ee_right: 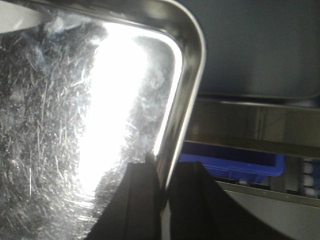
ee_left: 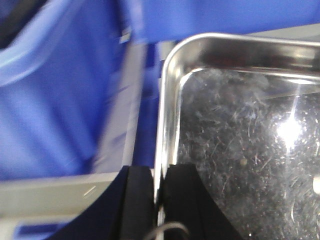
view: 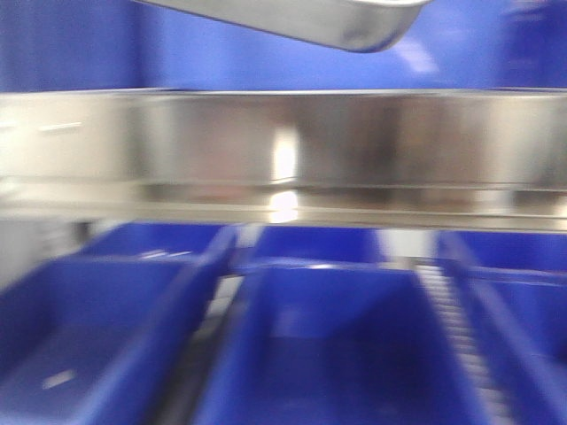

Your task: Stack silver trays without gaps

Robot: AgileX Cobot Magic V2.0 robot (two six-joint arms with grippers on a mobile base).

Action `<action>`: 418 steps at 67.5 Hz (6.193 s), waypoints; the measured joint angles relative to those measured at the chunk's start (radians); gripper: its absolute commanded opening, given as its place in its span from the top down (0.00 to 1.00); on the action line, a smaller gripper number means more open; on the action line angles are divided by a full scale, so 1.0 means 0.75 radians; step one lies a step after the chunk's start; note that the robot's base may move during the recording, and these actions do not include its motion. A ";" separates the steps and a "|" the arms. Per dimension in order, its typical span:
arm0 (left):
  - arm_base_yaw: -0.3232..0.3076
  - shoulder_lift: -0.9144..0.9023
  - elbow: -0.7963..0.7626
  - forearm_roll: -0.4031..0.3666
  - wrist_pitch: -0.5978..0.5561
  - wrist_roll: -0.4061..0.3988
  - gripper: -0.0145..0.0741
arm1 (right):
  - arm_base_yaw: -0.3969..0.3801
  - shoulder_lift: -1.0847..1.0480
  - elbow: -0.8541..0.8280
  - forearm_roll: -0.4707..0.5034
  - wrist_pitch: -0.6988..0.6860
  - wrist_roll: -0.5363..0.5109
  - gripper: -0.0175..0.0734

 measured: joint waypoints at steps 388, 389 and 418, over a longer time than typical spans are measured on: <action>0.660 -0.925 0.894 -0.699 -1.229 0.528 0.85 | -0.404 -0.424 0.567 0.072 -1.160 -0.592 0.82; 0.660 -0.936 0.903 -0.691 -1.229 0.528 0.85 | -0.402 -0.443 0.582 0.070 -1.169 -0.595 0.82; 0.660 -1.391 0.971 -0.666 -1.222 0.528 0.85 | -0.396 -0.903 0.756 0.064 -1.213 -0.618 0.82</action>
